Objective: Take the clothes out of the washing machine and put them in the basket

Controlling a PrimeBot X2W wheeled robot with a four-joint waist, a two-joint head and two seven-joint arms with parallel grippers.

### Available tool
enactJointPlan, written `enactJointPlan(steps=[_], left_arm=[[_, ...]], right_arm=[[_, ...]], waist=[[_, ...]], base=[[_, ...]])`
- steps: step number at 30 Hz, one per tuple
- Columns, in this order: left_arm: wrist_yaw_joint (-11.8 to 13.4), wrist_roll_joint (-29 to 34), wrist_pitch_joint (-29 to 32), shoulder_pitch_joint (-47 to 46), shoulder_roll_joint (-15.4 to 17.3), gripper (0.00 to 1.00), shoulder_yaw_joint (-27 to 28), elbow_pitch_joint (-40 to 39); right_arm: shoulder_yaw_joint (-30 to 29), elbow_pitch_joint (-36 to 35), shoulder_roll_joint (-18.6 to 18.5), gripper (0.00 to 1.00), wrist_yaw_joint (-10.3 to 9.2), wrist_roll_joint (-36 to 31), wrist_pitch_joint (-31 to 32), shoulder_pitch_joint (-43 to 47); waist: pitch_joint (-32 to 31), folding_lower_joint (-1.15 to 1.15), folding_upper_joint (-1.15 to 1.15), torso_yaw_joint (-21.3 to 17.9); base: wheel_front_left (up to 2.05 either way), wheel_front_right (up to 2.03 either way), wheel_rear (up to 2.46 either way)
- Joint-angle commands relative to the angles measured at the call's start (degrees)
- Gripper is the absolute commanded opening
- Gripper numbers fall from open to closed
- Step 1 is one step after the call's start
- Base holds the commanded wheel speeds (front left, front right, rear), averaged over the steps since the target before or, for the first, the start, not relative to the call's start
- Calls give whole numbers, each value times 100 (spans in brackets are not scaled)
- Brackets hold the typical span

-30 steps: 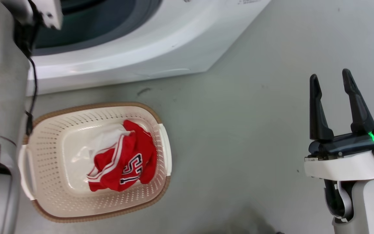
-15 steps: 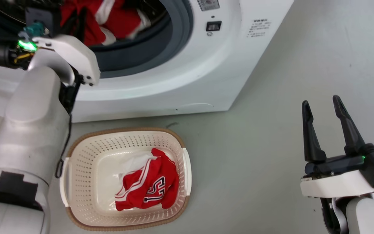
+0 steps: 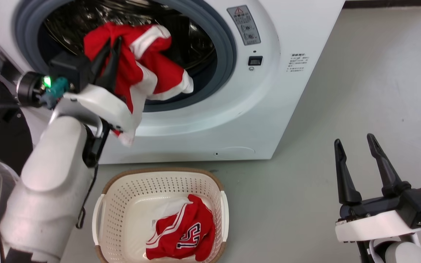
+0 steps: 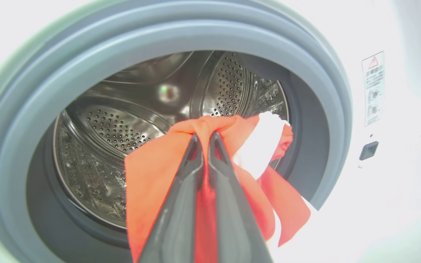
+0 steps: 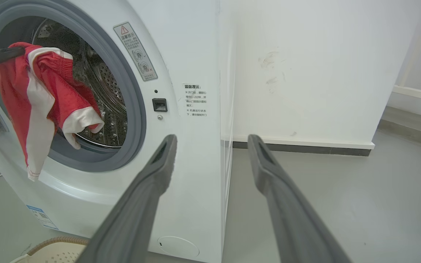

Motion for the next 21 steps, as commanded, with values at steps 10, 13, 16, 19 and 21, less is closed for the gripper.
enactJointPlan(steps=[10,13,16,19,21], left_arm=[[536,-60,271,1257,308,0,78,-2084],[707,-47,459,1572,435,0,89,-2736],[829,-47,657,1906,539,0,64,-3274],[916,-88,800,2221,621,0,36,-3673],[964,-80,870,2426,651,0,-13,-3849]], right_arm=[[27,35,5,100,-4,-8,-12,347],[30,31,4,100,-4,-9,-12,387],[46,29,5,100,-4,-7,-12,415],[50,11,5,100,-4,1,-12,403],[51,0,5,100,-4,0,-12,373]], waist=[[-495,1,0,118],[-543,1,0,133],[-550,1,0,134],[-517,1,0,133],[-474,1,0,131]], base=[[0,0,0],[0,0,0],[0,0,0],[0,0,0],[0,0,0]])
